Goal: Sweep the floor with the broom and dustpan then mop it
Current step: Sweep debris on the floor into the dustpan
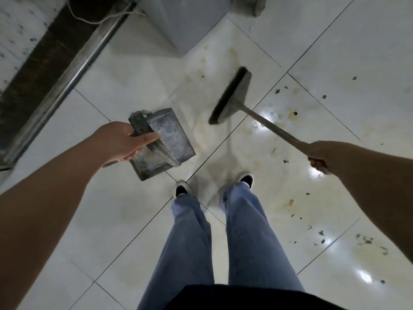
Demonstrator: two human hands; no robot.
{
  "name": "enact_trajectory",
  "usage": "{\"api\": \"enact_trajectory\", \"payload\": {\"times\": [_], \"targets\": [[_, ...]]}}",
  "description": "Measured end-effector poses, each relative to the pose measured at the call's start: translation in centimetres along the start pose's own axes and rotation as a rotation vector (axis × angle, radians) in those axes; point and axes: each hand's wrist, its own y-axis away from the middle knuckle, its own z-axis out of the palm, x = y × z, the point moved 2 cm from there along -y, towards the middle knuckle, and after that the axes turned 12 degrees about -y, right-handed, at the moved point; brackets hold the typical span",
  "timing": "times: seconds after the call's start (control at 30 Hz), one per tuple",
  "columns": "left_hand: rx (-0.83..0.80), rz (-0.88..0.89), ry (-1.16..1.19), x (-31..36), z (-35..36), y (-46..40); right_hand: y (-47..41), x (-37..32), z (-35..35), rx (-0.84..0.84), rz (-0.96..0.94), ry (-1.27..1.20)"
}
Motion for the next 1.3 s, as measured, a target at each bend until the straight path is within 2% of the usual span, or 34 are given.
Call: {"api": "enact_trajectory", "payload": {"times": [0.1, 0.2, 0.33, 0.47, 0.6, 0.7, 0.8, 0.87, 1.0, 1.13, 1.3], "targets": [[0.02, 0.02, 0.019, -1.4, -0.4, 0.4, 1.6, 3.0, 0.2, 0.11, 0.046, -0.103], [-0.003, 0.091, -0.011, -2.9, -0.4, 0.8, 3.5, 4.3, 1.6, 0.193, 0.066, -0.035], [-0.014, 0.1, -0.049, -5.2, -0.9, 1.1, 6.3, 5.5, 4.1, 0.237, 0.072, 0.022], [-0.13, 0.106, -0.031, -7.0, -0.8, 1.3, 8.3, 5.7, 8.8, 0.175, 0.009, 0.081], [-0.128, 0.085, -0.044, -8.7, -0.6, 1.9, 8.5, 3.3, 13.9, 0.067, -0.134, 0.232], [-0.151, 0.045, -0.009, -9.8, 0.0, 1.9, 7.5, 1.5, 16.6, 0.049, -0.178, 0.346], [-0.178, 0.017, 0.036, -10.1, 0.7, 1.6, 6.0, 0.8, 17.4, -0.028, -0.129, 0.222], [-0.205, 0.0, 0.088, -9.7, 1.0, 1.5, 5.3, 1.3, 15.9, -0.025, -0.08, 0.144], [-0.3, 0.023, 0.181, -7.0, 1.4, 1.9, 3.3, 5.0, 9.2, 0.087, -0.046, 0.085], [-0.214, 0.028, 0.223, -2.3, 1.3, 2.0, 1.6, 9.3, 1.8, 0.145, 0.051, 0.004], [-0.142, 0.083, 0.153, 5.9, 1.4, 1.2, 1.1, 13.6, -6.3, 0.22, 0.141, 0.004]]}}
